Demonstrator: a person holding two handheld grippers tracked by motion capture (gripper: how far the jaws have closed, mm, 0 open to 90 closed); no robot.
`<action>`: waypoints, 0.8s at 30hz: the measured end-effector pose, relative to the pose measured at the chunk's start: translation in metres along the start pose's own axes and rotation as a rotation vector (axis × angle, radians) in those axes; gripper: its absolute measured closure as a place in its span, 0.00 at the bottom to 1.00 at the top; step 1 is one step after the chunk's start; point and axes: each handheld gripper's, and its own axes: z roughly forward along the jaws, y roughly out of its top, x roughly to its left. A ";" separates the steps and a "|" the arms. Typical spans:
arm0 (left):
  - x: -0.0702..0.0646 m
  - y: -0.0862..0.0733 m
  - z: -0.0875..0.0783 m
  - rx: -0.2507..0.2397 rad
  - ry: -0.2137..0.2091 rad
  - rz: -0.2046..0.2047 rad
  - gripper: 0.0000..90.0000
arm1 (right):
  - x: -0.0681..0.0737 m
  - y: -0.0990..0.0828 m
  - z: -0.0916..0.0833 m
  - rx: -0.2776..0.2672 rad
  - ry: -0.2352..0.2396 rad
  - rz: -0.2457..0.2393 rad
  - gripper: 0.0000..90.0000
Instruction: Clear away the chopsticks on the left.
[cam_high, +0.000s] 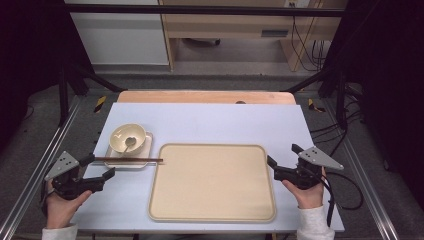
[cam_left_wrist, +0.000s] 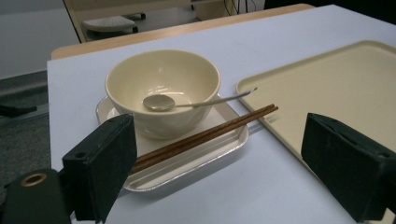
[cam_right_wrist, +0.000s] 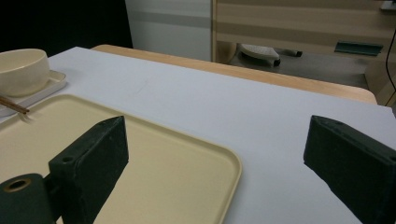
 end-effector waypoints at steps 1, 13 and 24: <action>0.001 -0.001 0.001 0.015 0.001 0.004 0.12 | 0.000 0.000 0.000 -0.001 -0.001 -0.002 0.08; 0.012 -0.015 0.024 0.124 0.034 0.027 0.18 | 0.000 -0.001 0.002 0.005 0.002 -0.003 0.08; 0.017 -0.015 0.044 0.179 0.099 0.059 0.30 | 0.003 -0.003 0.006 0.016 0.008 -0.010 0.09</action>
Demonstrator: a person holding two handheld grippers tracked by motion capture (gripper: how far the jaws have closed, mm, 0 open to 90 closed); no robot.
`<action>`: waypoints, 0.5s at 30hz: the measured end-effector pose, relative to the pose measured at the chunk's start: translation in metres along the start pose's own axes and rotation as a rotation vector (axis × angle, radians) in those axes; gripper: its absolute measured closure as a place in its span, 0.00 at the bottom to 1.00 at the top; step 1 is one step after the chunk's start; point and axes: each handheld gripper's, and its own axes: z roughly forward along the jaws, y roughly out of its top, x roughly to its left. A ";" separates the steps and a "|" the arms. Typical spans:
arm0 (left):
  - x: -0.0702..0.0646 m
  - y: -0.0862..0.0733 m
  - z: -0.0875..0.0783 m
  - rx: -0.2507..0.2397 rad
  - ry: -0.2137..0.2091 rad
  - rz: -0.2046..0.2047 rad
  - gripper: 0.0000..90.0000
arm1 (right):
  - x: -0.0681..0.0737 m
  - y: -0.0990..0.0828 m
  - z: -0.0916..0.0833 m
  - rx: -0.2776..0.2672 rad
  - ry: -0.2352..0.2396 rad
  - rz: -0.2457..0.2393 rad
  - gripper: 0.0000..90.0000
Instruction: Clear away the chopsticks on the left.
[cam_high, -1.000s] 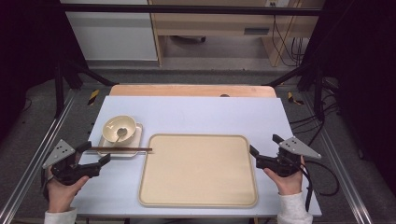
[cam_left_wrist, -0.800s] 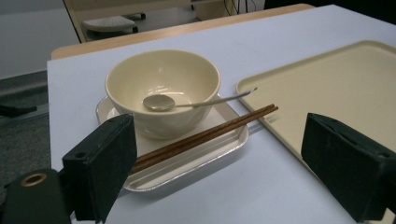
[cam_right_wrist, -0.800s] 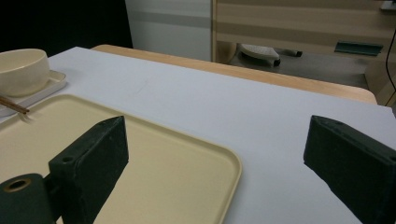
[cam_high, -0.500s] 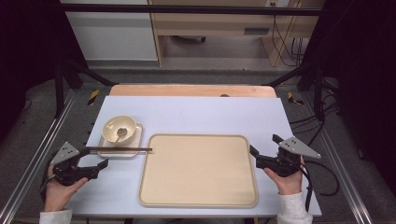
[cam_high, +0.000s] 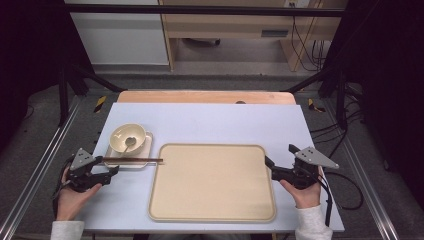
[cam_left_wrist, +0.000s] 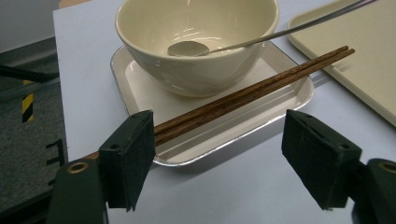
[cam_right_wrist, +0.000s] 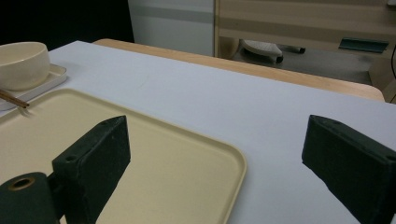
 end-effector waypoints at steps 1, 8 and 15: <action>0.000 0.001 0.002 0.003 0.000 0.002 0.30 | 0.000 0.000 0.000 0.001 0.002 0.003 0.09; 0.002 0.006 0.017 0.031 0.019 0.034 0.38 | 0.001 -0.001 0.001 0.004 0.003 -0.006 0.10; 0.008 0.006 0.024 0.030 0.002 0.026 0.46 | 0.002 -0.001 0.003 0.009 0.005 -0.013 0.10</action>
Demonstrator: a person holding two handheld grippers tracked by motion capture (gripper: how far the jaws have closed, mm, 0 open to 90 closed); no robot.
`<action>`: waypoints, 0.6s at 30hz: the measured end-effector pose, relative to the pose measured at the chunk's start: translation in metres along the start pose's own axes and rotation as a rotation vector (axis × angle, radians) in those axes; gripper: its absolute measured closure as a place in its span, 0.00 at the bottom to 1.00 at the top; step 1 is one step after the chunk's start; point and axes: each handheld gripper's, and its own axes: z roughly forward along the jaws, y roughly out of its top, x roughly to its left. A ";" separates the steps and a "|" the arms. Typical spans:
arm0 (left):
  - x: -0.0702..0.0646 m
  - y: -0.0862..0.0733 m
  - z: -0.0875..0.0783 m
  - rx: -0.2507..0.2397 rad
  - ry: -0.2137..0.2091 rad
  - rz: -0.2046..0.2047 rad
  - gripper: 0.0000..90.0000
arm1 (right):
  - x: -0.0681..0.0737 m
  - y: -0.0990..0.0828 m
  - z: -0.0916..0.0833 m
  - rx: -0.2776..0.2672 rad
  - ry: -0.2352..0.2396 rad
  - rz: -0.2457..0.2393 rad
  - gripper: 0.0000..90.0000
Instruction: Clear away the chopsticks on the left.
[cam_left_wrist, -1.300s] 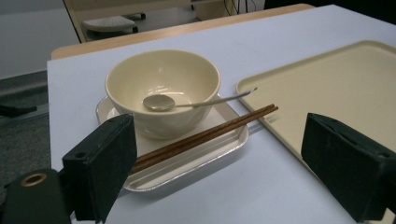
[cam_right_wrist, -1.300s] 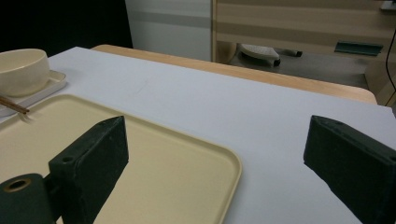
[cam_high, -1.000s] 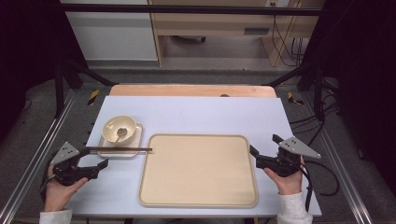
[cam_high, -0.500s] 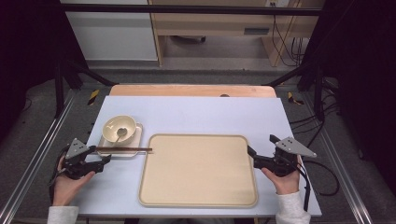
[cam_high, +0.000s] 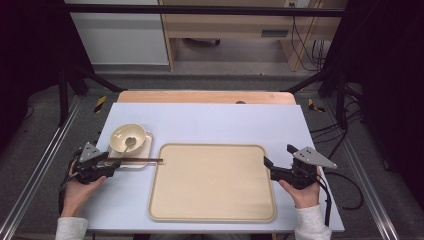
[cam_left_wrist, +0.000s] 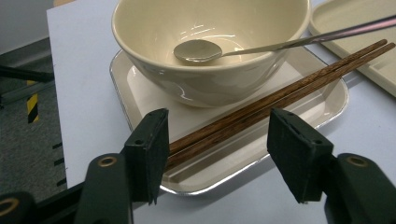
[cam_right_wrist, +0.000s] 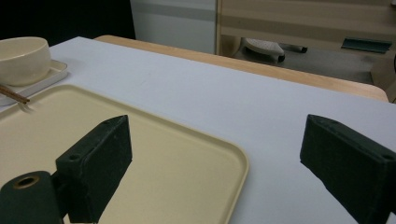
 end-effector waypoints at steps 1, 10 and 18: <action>0.000 0.000 0.000 0.000 0.000 0.000 0.48 | 0.000 0.000 0.000 0.002 0.000 0.000 0.10; 0.001 -0.001 0.009 0.039 -0.028 0.021 0.56 | 0.001 0.000 0.001 0.006 0.001 -0.003 0.11; 0.000 -0.002 0.010 0.039 -0.020 0.024 0.63 | 0.001 -0.001 0.002 0.011 0.000 -0.010 0.11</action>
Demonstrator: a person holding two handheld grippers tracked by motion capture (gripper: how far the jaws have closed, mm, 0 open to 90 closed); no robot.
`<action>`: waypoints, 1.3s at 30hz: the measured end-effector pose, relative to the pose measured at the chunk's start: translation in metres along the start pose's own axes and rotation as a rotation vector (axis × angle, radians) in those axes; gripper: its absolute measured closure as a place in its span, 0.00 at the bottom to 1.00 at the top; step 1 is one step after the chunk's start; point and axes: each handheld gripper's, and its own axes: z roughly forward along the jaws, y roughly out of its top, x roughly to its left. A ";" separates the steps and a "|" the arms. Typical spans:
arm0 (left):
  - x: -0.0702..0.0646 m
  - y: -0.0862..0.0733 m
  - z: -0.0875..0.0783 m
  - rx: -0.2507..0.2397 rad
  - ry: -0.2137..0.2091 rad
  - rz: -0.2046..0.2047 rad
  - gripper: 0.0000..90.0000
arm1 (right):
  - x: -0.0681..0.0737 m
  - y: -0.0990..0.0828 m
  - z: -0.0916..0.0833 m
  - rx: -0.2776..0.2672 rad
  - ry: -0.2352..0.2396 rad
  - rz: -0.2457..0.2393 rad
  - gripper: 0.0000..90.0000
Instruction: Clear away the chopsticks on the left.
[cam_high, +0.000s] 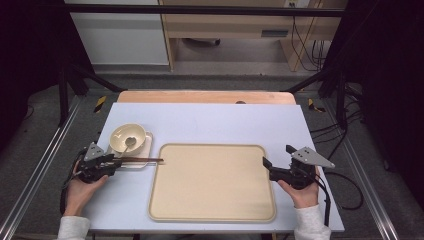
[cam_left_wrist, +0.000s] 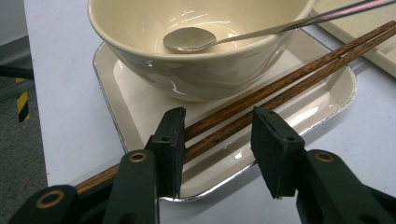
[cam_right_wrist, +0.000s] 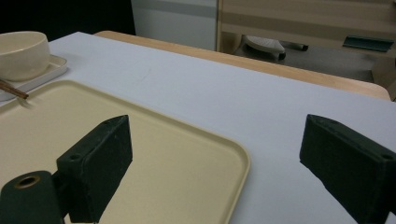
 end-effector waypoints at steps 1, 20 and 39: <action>0.000 0.000 0.000 0.001 0.001 0.000 0.65 | 0.000 0.000 0.000 0.004 0.002 0.004 0.11; -0.001 -0.002 -0.005 0.005 -0.025 0.018 0.82 | 0.000 0.000 -0.001 0.003 -0.002 0.001 0.11; -0.001 -0.003 -0.004 0.008 -0.048 -0.003 0.83 | 0.000 0.000 -0.001 0.002 -0.001 -0.003 0.11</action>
